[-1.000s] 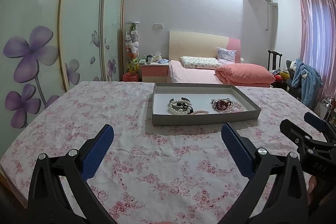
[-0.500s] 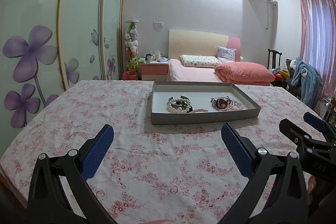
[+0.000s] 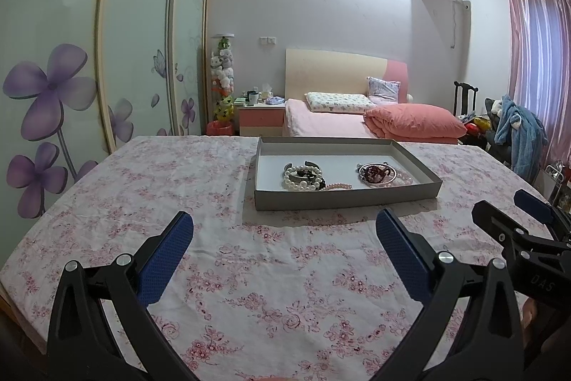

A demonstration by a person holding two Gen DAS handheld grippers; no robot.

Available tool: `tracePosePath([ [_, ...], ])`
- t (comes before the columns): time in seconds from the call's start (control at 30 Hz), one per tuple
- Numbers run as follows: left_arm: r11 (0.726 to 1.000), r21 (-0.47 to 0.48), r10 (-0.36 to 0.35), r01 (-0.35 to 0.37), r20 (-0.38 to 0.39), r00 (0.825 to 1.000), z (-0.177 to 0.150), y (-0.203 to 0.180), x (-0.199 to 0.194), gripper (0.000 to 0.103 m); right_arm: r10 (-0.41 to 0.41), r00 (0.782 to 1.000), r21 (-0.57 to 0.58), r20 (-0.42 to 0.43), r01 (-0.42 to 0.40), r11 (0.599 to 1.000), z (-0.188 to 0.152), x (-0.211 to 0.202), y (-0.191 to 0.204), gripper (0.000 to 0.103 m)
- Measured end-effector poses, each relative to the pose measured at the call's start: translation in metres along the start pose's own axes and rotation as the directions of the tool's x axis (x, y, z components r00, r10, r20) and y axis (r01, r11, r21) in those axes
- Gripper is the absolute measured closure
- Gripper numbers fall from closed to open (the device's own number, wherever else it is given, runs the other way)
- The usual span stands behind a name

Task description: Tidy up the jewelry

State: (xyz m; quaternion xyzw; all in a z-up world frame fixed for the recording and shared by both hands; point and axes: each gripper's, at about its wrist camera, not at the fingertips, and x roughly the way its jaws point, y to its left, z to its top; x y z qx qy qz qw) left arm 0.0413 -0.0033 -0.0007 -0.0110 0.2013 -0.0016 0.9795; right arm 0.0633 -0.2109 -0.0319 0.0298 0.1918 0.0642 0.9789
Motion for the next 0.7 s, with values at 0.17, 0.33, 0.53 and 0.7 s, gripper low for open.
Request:
tracePosePath([
  [0.17,1.000,0.007,0.003,-0.003,0.003,1.000,-0.0009,-0.0016,-0.0006,0.002,0.000,1.000,0.001,-0.001,0.000,1.000,0.0000,0.0002,0.0008,0.004],
  [0.33,1.000,0.012,0.005,-0.005,0.004,1.000,-0.0010,-0.0033,-0.0015,0.002,-0.001,1.000,0.001,-0.001,0.001,1.000,-0.0002,-0.0002,0.0008,0.004],
  [0.53,1.000,0.011,0.003,-0.003,-0.002,1.000,-0.0008,-0.0037,-0.0012,0.002,-0.001,1.000,0.003,-0.001,0.001,1.000,0.0000,-0.0001,0.0005,0.004],
  [0.7,1.000,0.007,-0.002,0.002,-0.009,1.000,-0.0002,-0.0042,-0.0009,0.002,0.000,1.000,0.004,-0.002,0.000,1.000,-0.0006,-0.0001,0.0005,0.004],
])
